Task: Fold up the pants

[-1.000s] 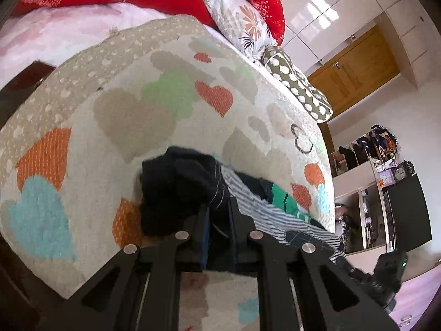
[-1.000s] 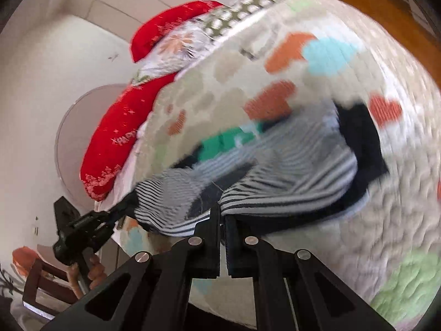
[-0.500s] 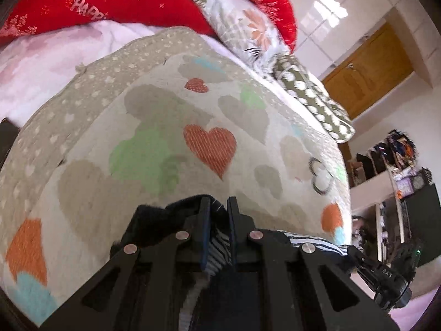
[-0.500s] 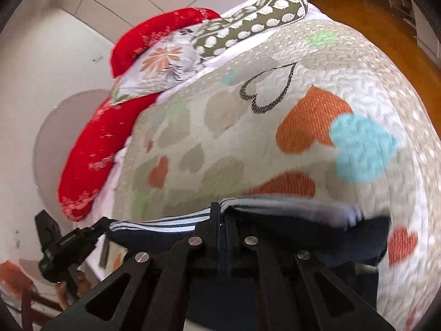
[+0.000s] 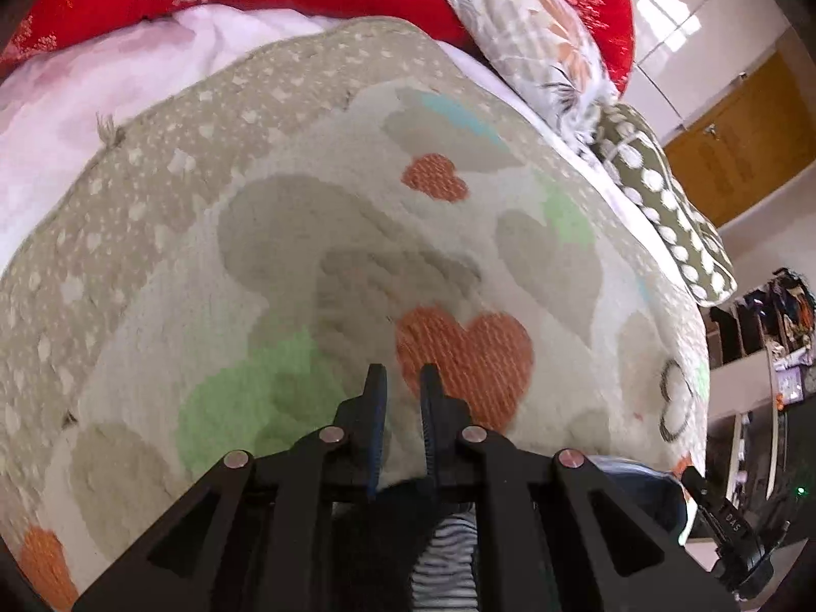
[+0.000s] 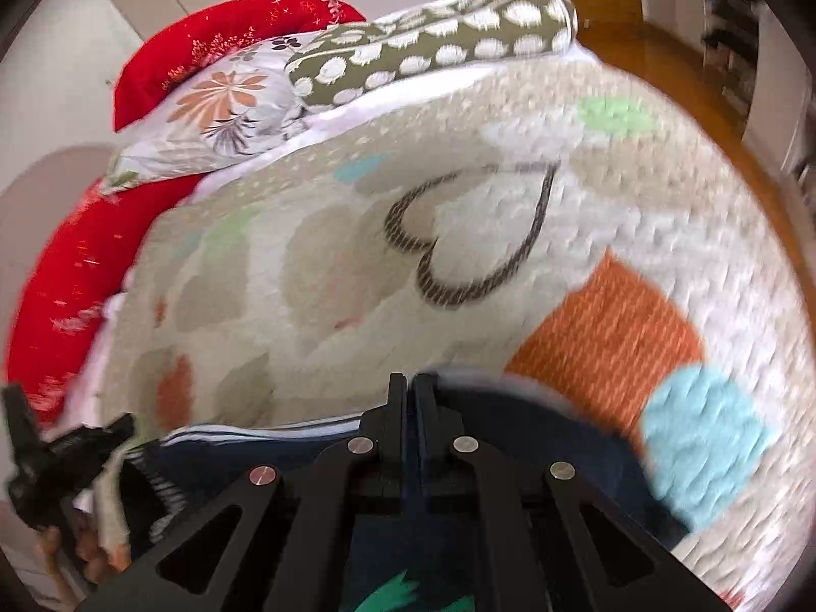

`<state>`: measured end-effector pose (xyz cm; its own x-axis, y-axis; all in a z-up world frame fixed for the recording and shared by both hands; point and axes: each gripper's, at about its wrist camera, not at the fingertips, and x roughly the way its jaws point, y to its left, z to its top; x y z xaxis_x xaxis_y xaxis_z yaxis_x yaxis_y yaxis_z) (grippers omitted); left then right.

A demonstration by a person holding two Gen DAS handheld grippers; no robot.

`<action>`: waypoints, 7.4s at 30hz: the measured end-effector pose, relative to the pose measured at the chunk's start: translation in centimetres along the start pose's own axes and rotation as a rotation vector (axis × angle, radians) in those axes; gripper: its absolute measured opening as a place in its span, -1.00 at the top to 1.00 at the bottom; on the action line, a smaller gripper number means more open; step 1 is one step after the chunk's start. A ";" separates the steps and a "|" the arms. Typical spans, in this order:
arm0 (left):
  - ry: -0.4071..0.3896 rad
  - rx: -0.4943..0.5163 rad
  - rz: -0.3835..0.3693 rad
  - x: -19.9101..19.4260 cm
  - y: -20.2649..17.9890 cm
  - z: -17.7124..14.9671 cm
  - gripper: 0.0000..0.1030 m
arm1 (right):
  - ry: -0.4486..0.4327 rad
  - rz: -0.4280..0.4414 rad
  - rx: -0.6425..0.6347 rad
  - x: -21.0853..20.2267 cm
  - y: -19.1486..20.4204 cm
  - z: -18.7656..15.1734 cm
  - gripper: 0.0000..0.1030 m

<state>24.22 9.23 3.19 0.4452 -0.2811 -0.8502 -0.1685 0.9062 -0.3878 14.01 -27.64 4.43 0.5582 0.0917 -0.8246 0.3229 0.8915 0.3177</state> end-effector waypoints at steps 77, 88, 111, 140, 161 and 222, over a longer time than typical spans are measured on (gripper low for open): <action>-0.164 0.306 0.152 -13.1 -2.9 -24.1 -0.40 | -0.155 0.270 0.111 -15.7 -13.4 -12.5 0.53; -0.139 0.078 0.168 -13.7 7.2 -20.7 -0.47 | 0.034 0.385 0.171 -9.9 -10.0 -22.1 0.51; -0.124 0.010 0.169 -11.7 11.1 -18.9 0.12 | -0.046 0.206 0.072 -13.9 -8.2 -21.2 0.43; -0.355 0.418 0.288 -17.2 1.3 -23.7 -0.39 | -0.007 0.277 -0.085 -8.4 -3.4 -21.7 -0.88; -0.399 0.449 0.187 -17.5 -0.5 -24.8 -0.39 | -0.026 0.361 -0.061 -8.4 -4.0 -21.9 -0.99; -0.126 0.810 -0.047 -11.7 -8.5 -14.0 0.88 | 0.028 0.114 -0.650 -9.7 4.4 -7.4 0.90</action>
<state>8.17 0.37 11.48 0.5395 -0.3308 -0.7743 0.5184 0.8551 -0.0041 4.39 -21.29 10.36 0.5389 0.2047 -0.8172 -0.2686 0.9611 0.0636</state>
